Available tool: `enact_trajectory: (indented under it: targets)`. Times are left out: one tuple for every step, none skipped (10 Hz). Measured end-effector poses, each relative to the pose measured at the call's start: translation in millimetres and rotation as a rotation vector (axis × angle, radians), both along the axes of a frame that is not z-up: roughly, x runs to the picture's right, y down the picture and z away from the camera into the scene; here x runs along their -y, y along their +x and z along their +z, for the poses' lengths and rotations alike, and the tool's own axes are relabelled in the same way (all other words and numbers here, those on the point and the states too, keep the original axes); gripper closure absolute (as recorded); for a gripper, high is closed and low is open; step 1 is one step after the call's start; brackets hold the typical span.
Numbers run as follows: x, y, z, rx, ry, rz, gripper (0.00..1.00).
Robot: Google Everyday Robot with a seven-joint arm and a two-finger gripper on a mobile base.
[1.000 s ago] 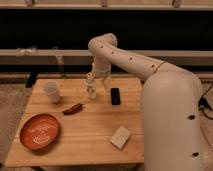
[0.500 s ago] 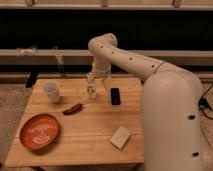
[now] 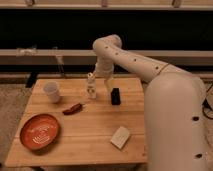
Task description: Place the eraser on the white sponge
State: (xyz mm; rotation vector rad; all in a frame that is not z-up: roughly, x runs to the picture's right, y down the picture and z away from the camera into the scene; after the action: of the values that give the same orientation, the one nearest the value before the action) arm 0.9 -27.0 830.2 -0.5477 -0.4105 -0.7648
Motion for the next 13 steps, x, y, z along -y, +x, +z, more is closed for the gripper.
enact_trajectory:
  targets:
    - [-2.3,12.0,8.8,0.026,0.008,-0.011,0.20]
    - [-4.8,18.4,13.5,0.043,0.014,-0.019,0.20]
    - [-10.0,27.6,21.5,0.066,0.019,-0.036,0.20]
    - [-13.1,31.9,26.4,0.079,0.022,-0.050,0.20]
    - [-17.5,33.4,31.8,0.091,0.022,-0.068,0.20]
    - [-23.2,33.3,38.8,0.101,0.022,-0.099,0.20]
    - [-28.9,36.4,46.5,0.100,0.021,-0.122,0.20]
    - [-31.6,40.1,51.6,0.095,0.018,-0.131,0.20]
    - [-35.5,44.6,58.4,0.090,0.013,-0.135,0.20]
    - [-42.4,52.1,70.4,0.082,0.006,-0.140,0.20]
    - [-45.7,60.1,79.0,0.071,0.004,-0.145,0.20]
    - [-48.2,68.2,88.6,0.061,0.006,-0.151,0.20]
    - [-49.3,78.8,100.4,0.051,0.008,-0.150,0.20]
